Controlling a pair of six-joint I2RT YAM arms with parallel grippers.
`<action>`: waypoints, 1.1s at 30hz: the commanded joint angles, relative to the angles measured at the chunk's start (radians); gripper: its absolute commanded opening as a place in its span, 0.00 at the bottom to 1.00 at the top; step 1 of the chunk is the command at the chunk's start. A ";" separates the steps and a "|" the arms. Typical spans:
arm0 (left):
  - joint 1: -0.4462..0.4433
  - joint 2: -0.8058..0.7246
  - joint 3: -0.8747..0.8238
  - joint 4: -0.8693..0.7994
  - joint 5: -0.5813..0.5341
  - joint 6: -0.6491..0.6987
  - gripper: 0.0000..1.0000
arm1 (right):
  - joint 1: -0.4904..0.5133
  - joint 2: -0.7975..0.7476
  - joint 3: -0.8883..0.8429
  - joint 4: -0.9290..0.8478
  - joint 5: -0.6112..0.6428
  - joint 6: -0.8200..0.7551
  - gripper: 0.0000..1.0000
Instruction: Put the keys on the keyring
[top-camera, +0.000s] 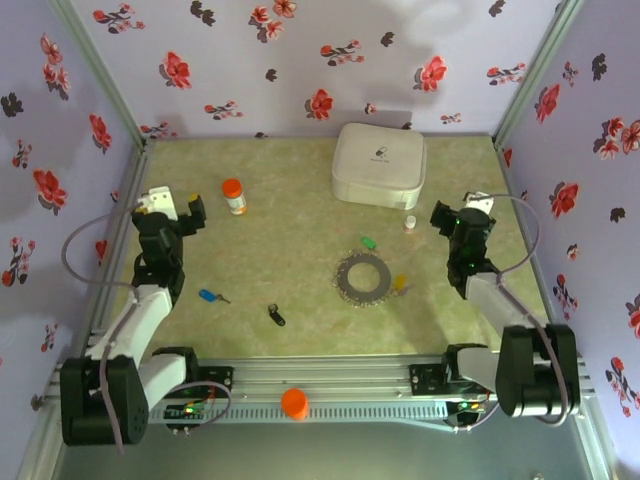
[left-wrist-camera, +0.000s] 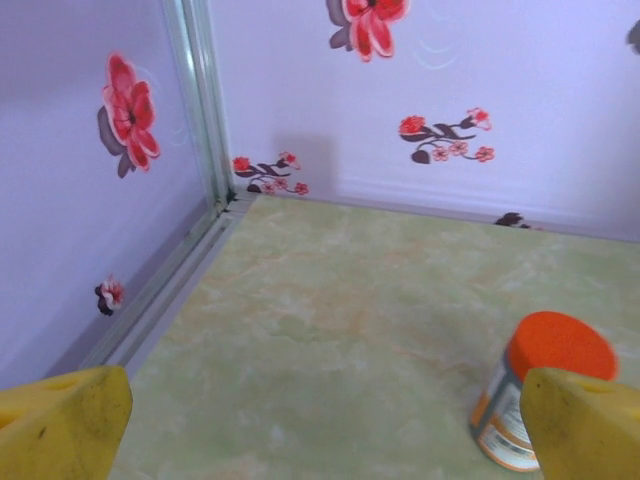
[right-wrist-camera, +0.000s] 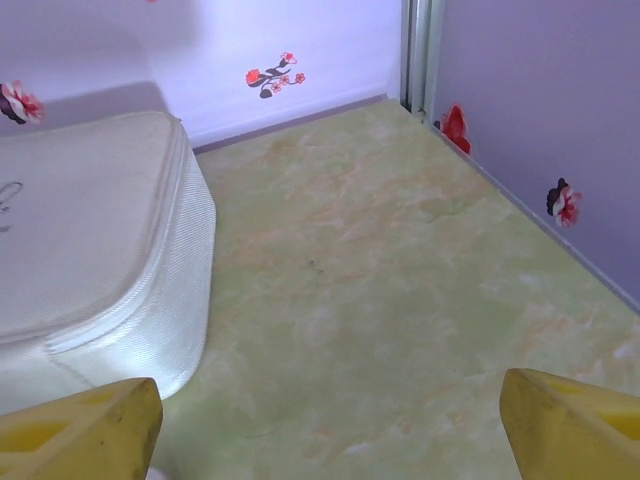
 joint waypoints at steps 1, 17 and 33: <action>-0.045 -0.053 0.061 -0.234 0.093 -0.100 1.00 | 0.025 -0.059 0.074 -0.331 0.033 0.149 0.87; -0.640 0.030 0.026 -0.331 -0.046 -0.297 1.00 | 0.296 -0.196 0.155 -0.917 -0.201 0.379 0.72; -0.940 0.253 -0.010 -0.160 -0.139 -0.573 1.00 | 0.650 -0.208 0.060 -0.977 -0.326 0.737 0.32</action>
